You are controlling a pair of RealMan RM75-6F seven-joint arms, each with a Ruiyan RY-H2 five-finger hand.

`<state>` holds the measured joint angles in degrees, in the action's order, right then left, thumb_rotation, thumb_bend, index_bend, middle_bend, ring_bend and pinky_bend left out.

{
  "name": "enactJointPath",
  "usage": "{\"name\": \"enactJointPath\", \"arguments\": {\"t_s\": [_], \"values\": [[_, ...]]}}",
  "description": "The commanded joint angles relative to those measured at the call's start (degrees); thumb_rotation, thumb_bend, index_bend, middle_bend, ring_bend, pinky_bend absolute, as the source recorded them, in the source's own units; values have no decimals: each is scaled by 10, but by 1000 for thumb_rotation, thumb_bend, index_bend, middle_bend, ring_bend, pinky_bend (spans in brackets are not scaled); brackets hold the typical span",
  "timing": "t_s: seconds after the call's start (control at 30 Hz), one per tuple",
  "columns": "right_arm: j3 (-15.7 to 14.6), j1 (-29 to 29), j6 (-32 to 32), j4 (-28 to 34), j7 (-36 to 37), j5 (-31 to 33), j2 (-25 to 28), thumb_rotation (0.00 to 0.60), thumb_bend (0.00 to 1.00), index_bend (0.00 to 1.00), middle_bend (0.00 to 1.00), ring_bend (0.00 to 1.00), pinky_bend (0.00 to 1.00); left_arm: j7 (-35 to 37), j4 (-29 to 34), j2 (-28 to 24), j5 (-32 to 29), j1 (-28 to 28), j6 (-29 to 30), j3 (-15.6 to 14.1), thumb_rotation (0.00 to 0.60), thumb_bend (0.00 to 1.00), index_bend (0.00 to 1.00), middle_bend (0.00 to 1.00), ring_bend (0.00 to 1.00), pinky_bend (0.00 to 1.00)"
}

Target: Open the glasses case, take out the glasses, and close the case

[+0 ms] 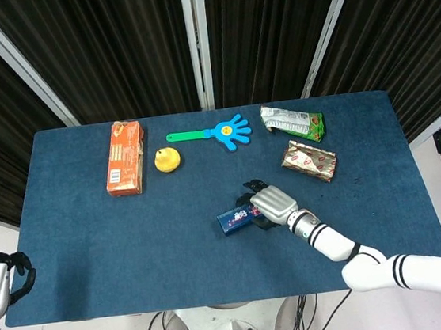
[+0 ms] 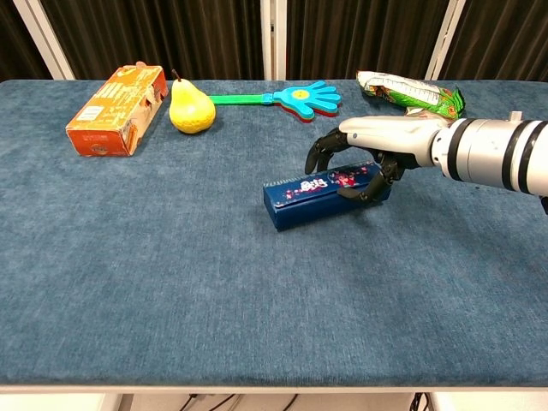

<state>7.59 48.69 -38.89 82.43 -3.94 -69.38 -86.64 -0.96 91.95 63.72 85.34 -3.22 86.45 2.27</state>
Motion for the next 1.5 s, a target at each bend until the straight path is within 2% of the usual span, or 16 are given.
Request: {"name": "enactJointPath", "arguments": {"t_s": [0.03,0.17,0.37,0.47,0.53,0.63,0.8,1.0,1.17,1.27,1.33,1.5], "values": [[1,5,8,5,-5,8,7,600,667,311,340,18,0,1,0,0,0,0,0,0,600,380,608,628,457,513],[6,17,22,9,-16,28,14,600,758,314,347,29,0,2,0,-1,0,0,-1,0,600,380,608,628,457,513],[19,47,46,-7,-36,72,5,600,790,314,348,29,0,6,0,-1,0,0,-1,0,600,380,608,628,457,514],[21,59,48,-14,-50,90,-1,600,769,298,315,25,0,8,-1,-2,0,-1,-2,0,600,380,608,628,457,514],[23,68,52,-22,-57,106,-9,600,716,260,286,13,0,9,0,-2,0,-1,-3,0,600,380,608,628,457,514],[27,83,58,-37,-63,126,-24,600,620,177,229,0,0,9,0,-2,0,-1,-3,0,600,380,608,628,457,513],[33,105,66,-69,-68,152,-53,600,576,48,141,0,0,9,0,-2,-1,-1,-3,0,600,379,608,628,457,513],[46,118,57,-106,-58,161,-81,600,576,22,120,0,0,11,-1,-2,-1,-2,-4,0,600,379,608,628,457,513],[59,127,16,-156,-72,170,-118,600,532,22,111,0,0,11,0,-2,-1,-2,-4,0,600,380,608,628,457,513],[61,118,-17,-140,-71,150,-119,600,525,22,105,0,0,12,-1,-2,-1,-2,-4,0,600,380,608,628,457,513],[56,104,-38,-104,-59,119,-104,600,524,22,111,0,0,13,-1,-3,-1,-2,-4,0,600,380,608,628,457,513],[23,61,-79,-12,-20,32,-58,600,527,36,186,0,0,13,0,-3,0,-2,-4,0,600,380,608,628,457,513]]}}
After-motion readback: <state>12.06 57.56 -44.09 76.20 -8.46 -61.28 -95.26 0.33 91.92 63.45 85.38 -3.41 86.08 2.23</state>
